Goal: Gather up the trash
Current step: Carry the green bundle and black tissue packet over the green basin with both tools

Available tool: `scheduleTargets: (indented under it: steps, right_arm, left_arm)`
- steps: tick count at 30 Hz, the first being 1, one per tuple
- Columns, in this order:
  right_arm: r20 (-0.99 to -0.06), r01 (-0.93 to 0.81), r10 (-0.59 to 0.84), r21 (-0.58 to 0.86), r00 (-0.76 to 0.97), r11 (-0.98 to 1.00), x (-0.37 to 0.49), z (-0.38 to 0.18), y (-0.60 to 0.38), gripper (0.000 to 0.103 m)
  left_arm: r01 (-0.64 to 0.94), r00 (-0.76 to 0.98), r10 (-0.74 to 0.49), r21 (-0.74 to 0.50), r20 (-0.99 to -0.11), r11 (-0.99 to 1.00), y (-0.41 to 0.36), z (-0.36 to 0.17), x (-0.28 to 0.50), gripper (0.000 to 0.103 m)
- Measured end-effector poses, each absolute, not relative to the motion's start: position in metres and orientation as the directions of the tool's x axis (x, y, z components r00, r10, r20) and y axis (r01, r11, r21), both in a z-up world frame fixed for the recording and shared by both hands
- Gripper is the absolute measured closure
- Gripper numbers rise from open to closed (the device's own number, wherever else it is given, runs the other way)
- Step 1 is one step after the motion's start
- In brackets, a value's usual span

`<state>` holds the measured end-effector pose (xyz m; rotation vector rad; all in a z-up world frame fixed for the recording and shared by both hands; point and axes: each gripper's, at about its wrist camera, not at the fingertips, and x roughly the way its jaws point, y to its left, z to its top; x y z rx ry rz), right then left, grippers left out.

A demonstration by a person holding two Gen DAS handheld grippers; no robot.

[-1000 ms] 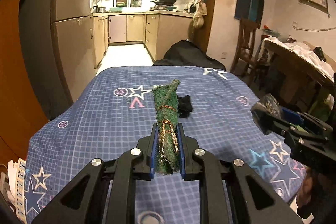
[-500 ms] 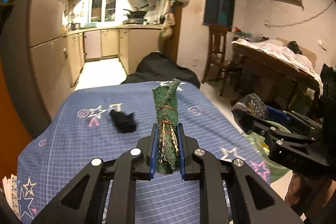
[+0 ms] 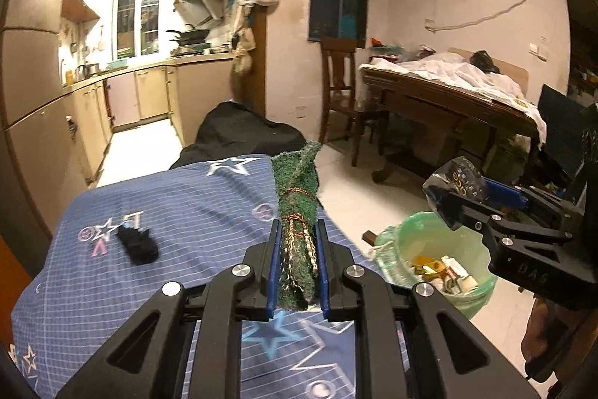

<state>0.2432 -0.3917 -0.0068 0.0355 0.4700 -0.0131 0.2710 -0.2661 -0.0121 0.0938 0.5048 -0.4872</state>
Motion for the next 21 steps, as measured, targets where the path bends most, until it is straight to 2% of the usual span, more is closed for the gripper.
scheduleTargets:
  steps: [21]
  right_arm:
    - [-0.514,0.197,-0.148,0.041,0.845,0.980,0.220,-0.028,-0.492,0.047]
  left_arm:
    - [0.618,0.654,-0.529,-0.021,-0.541,0.786,-0.398,-0.037,0.278,0.086]
